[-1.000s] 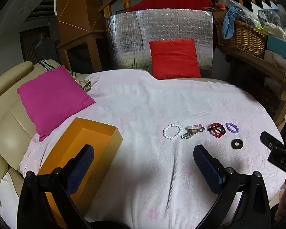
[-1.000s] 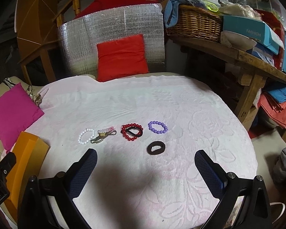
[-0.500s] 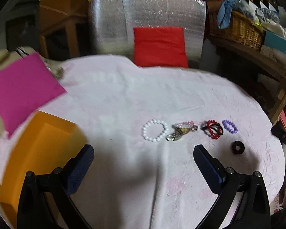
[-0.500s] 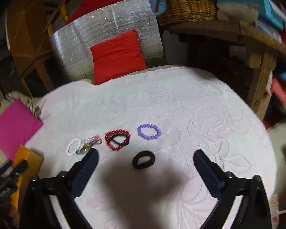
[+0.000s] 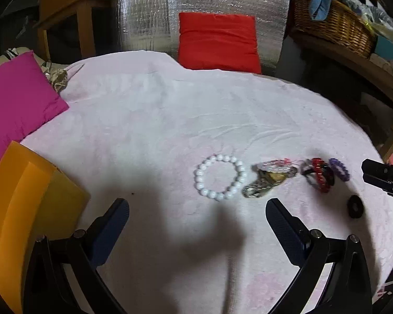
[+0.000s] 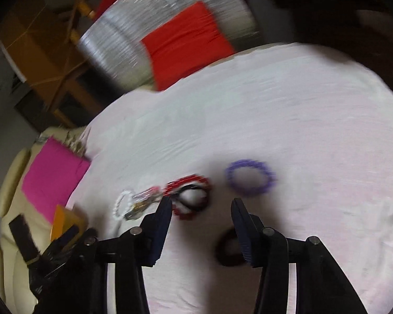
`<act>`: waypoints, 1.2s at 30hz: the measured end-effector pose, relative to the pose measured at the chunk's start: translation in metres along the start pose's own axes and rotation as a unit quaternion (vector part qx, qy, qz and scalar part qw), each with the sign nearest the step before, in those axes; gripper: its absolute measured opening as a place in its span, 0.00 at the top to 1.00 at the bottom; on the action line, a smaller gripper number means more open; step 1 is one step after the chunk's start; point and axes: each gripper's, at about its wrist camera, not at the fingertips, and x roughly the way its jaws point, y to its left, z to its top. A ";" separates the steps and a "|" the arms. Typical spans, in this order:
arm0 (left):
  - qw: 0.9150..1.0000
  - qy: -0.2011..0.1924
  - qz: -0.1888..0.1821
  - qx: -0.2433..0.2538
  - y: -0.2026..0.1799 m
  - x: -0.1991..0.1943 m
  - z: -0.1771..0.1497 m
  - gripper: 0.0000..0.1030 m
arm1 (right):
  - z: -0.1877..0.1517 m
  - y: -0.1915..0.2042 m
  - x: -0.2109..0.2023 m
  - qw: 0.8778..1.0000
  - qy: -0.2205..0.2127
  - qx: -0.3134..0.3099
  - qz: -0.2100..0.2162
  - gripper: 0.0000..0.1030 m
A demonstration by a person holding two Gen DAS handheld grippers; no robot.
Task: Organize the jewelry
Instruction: 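Grasp the silver watch with the left tool while the right tool grasps the black hair tie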
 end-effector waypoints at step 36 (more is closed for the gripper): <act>0.977 0.040 -0.155 0.138 -0.064 0.065 0.015 0.53 | -0.010 -0.065 -0.022 0.992 0.033 0.106 -0.065 0.51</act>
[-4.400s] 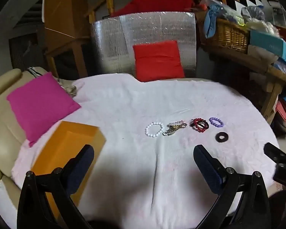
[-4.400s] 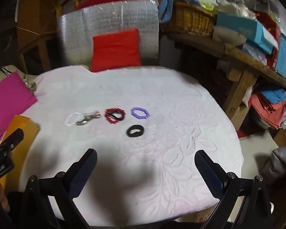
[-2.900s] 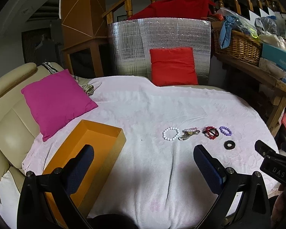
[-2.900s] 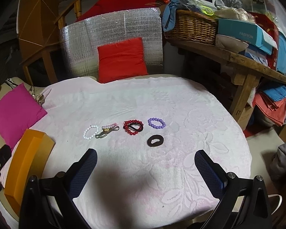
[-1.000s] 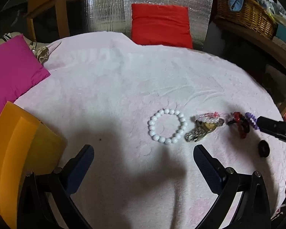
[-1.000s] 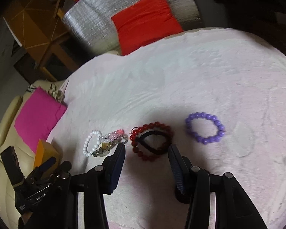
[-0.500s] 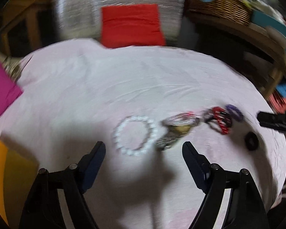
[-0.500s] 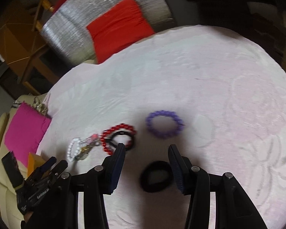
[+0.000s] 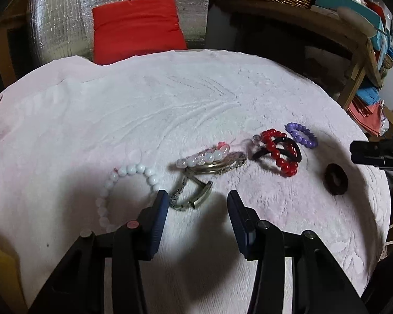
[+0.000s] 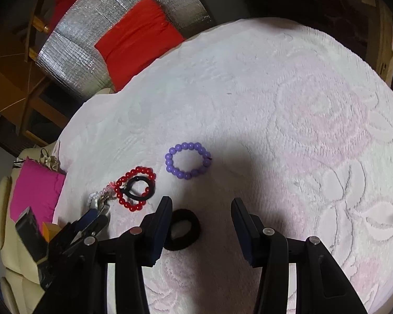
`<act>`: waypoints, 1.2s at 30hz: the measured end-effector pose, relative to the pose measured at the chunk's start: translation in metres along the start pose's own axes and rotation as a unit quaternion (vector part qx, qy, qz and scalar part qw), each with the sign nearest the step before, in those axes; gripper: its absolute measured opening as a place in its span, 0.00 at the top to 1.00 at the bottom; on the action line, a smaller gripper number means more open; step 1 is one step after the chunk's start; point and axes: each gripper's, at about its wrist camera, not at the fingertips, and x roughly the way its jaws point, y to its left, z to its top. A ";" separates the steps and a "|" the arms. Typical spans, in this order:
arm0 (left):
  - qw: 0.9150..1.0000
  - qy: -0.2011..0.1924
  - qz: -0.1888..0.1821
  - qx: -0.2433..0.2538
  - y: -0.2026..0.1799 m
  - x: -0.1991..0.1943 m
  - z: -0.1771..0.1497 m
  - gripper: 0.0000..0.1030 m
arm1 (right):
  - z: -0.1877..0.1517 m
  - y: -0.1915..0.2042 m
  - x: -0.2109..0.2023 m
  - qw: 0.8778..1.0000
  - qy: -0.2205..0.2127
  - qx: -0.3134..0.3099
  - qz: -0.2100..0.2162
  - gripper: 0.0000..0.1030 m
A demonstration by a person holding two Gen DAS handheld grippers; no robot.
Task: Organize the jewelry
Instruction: 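Grasp the silver watch with the left tool while the right tool grasps the black hair tie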
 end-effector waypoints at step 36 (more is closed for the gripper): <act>0.997 0.010 -0.061 -0.048 -0.014 0.008 -0.002 0.87 | -0.023 0.035 0.026 0.990 0.017 -0.119 -0.073 0.79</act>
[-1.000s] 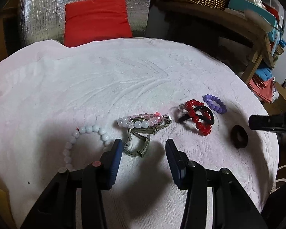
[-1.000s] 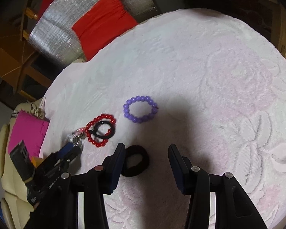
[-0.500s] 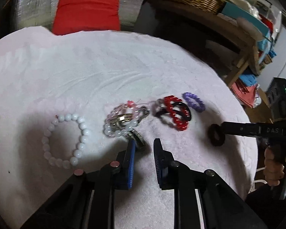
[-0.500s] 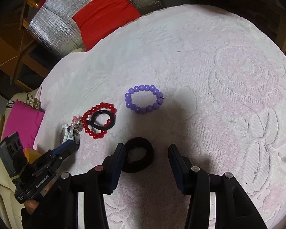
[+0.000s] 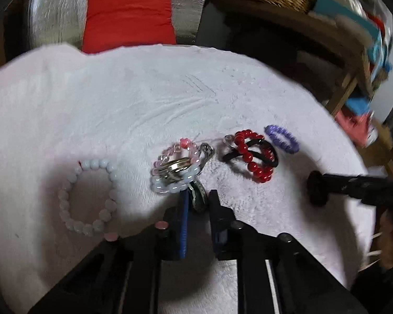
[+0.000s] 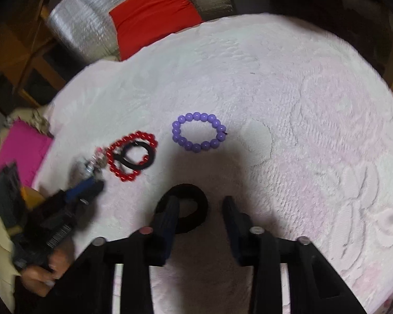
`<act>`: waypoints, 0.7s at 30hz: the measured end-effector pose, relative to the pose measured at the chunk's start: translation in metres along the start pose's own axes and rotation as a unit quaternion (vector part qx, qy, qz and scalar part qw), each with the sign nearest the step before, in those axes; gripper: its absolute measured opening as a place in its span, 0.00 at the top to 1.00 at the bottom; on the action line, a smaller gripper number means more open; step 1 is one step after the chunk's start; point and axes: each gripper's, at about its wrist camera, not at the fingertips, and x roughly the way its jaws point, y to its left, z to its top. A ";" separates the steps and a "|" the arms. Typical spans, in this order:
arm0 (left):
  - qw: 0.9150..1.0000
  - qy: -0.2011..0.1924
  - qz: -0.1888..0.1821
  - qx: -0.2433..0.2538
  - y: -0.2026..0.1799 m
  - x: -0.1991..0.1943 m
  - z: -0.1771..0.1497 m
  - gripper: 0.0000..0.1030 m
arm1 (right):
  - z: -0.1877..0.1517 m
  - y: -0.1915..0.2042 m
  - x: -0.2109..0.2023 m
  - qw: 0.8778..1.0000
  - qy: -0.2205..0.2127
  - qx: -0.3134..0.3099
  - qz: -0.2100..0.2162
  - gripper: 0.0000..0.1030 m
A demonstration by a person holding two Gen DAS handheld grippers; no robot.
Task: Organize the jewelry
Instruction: 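Grasp the silver watch with the left tool while the right tool grasps the black hair tie, then carry the watch and hair tie into the orange box and open both tools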
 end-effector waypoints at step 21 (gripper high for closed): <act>0.985 -0.056 -0.158 -0.043 0.011 -0.086 -0.004 0.88 | -0.011 0.036 -0.038 0.994 -0.097 -0.041 -0.034 0.93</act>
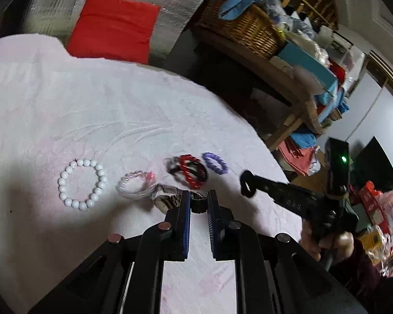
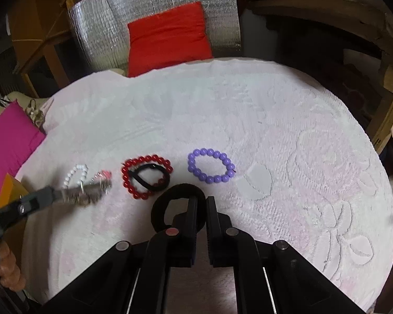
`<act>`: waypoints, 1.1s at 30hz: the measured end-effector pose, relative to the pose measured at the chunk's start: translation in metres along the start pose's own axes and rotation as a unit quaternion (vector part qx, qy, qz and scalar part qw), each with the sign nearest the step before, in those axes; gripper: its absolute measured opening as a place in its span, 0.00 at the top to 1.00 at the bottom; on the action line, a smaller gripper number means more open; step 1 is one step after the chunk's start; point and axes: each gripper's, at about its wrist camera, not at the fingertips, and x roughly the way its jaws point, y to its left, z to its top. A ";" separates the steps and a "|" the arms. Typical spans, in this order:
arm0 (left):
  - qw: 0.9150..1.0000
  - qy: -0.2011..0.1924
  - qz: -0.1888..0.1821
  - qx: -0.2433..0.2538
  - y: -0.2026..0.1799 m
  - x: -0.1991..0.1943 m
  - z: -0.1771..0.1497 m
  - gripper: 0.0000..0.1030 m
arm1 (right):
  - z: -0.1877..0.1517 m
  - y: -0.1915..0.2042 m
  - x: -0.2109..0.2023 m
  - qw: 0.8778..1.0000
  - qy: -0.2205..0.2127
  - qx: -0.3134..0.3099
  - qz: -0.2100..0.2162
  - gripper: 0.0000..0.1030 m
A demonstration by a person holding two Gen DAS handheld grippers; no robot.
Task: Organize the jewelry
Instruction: 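Carry the watch and hair tie into the orange box and open both tools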
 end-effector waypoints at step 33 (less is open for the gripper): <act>0.963 -0.178 0.204 -0.010 -0.013 -0.285 -0.068 0.88 | -0.024 0.233 -0.052 0.965 -0.047 -0.135 0.221 0.93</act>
